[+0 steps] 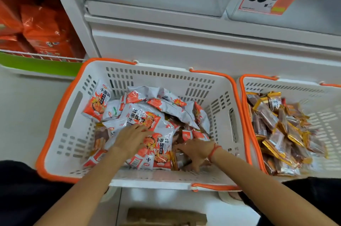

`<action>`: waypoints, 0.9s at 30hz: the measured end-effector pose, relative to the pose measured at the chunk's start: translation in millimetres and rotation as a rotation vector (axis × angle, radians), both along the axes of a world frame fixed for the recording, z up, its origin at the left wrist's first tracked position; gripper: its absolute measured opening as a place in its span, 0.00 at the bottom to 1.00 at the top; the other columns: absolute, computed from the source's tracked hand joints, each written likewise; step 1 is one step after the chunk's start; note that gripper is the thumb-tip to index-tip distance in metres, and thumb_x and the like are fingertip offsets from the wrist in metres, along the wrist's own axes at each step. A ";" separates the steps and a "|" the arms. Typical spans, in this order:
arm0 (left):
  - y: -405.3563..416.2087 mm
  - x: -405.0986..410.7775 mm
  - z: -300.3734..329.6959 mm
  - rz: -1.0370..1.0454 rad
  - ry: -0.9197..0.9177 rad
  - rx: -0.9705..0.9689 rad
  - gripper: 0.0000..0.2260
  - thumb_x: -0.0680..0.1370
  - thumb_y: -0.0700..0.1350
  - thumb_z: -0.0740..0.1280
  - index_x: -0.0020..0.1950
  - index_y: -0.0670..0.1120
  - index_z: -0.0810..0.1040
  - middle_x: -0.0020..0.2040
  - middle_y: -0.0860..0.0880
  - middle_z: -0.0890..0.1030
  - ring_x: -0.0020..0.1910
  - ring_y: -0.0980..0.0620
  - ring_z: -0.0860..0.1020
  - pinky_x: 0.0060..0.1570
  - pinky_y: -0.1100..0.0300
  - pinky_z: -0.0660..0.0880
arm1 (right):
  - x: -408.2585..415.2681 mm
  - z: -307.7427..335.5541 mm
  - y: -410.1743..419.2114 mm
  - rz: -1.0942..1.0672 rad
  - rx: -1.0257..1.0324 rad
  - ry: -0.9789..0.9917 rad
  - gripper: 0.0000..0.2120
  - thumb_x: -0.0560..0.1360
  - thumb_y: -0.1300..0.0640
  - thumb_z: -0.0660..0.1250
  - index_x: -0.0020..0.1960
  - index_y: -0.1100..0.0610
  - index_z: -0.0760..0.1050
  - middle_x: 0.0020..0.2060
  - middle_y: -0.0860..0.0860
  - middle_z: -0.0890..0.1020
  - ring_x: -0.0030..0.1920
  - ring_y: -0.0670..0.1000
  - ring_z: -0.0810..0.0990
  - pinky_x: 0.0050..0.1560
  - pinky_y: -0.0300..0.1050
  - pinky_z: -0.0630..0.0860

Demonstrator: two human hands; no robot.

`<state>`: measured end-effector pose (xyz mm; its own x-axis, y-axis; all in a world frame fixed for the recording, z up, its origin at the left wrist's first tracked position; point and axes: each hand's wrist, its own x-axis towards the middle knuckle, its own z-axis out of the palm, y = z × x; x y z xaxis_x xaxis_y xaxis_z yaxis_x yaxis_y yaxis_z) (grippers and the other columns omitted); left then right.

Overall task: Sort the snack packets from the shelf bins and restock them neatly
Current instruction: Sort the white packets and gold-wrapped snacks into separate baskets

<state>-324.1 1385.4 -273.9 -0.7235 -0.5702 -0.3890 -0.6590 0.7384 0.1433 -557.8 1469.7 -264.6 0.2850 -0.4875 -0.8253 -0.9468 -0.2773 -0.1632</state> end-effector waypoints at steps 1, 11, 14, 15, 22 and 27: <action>0.9 0.6 0.1 0.019 0.016 -0.008 0.24 0.81 0.54 0.62 0.76 0.59 0.61 0.75 0.54 0.65 0.69 0.50 0.69 0.67 0.54 0.67 | -1.7 -0.7 3.6 0.052 -0.045 0.041 0.42 0.68 0.57 0.76 0.76 0.54 0.58 0.66 0.58 0.74 0.65 0.60 0.72 0.65 0.54 0.69; -5.1 -7.0 7.3 0.135 -0.098 -0.114 0.24 0.76 0.57 0.68 0.71 0.53 0.71 0.67 0.52 0.72 0.67 0.50 0.68 0.64 0.56 0.64 | -27.0 0.1 23.0 -0.489 -0.491 -0.265 0.16 0.77 0.47 0.66 0.59 0.57 0.73 0.51 0.54 0.81 0.51 0.56 0.79 0.44 0.44 0.69; -3.3 -4.8 6.6 0.213 -0.037 -0.154 0.23 0.77 0.59 0.66 0.69 0.52 0.73 0.66 0.53 0.72 0.67 0.50 0.67 0.63 0.55 0.64 | -25.7 33.9 15.1 -0.962 -0.585 -0.632 0.17 0.78 0.48 0.66 0.64 0.53 0.70 0.53 0.46 0.81 0.52 0.50 0.81 0.51 0.47 0.78; -2.9 -5.5 5.7 0.246 0.003 -0.177 0.22 0.76 0.58 0.67 0.68 0.51 0.74 0.66 0.52 0.72 0.67 0.49 0.68 0.63 0.54 0.64 | -26.4 52.8 12.6 -1.012 -0.710 -0.718 0.17 0.78 0.50 0.66 0.65 0.52 0.69 0.54 0.43 0.80 0.53 0.50 0.81 0.52 0.50 0.79; -10.5 -13.0 -1.4 0.317 0.163 -0.189 0.23 0.66 0.45 0.80 0.58 0.41 0.82 0.61 0.39 0.79 0.59 0.36 0.76 0.51 0.38 0.74 | -97.7 130.6 24.4 -1.038 -1.745 -0.538 0.16 0.80 0.60 0.63 0.67 0.53 0.70 0.58 0.47 0.78 0.57 0.45 0.77 0.54 0.35 0.73; -5.4 -25.4 -0.7 0.225 0.057 -0.152 0.27 0.80 0.51 0.63 0.78 0.51 0.59 0.76 0.49 0.63 0.73 0.47 0.63 0.69 0.51 0.64 | -176.6 75.0 54.8 -1.221 -1.227 -0.047 0.20 0.81 0.51 0.56 0.70 0.56 0.67 0.63 0.59 0.75 0.63 0.61 0.73 0.64 0.58 0.69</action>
<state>-349.5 1380.0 -274.7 -0.5906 -0.7677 -0.2488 -0.8027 0.5906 0.0833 -734.4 1524.5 -189.6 -0.6863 -0.7098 0.1589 -0.6891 0.5646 -0.4543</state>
